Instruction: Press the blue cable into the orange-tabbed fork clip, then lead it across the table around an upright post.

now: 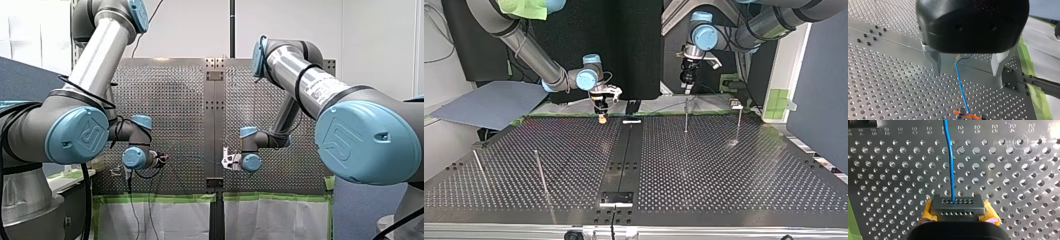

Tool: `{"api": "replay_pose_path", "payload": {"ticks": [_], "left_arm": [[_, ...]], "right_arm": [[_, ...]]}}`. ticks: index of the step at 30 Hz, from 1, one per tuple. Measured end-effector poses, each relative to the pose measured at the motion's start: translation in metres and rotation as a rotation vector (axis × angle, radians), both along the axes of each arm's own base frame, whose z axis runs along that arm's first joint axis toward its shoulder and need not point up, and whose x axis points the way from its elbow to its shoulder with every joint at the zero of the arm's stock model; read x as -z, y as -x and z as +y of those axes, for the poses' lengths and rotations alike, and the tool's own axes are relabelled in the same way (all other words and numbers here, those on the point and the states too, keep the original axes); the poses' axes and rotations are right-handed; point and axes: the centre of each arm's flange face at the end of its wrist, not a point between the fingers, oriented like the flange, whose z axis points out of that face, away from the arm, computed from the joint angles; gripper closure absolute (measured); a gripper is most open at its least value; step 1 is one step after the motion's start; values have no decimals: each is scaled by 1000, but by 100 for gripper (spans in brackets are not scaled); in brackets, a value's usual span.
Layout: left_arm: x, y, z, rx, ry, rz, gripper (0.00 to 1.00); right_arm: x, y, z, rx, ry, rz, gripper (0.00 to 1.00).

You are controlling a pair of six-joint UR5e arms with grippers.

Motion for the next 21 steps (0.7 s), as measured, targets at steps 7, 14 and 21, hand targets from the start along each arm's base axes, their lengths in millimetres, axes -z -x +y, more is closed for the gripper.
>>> {"api": "replay_pose_path", "payload": {"ticks": [7,14,21], "left_arm": [[9,-5,-1,-14,-6,8,0],[25,-13,0,-38,-25,-7,0],[24,-19,1,-53,-26,-24,0]], "right_arm": [[0,-1,0,-2,0,0,100],[0,-2,1,-4,-1,1,100],[0,-2,2,-5,-2,2,100]]}}
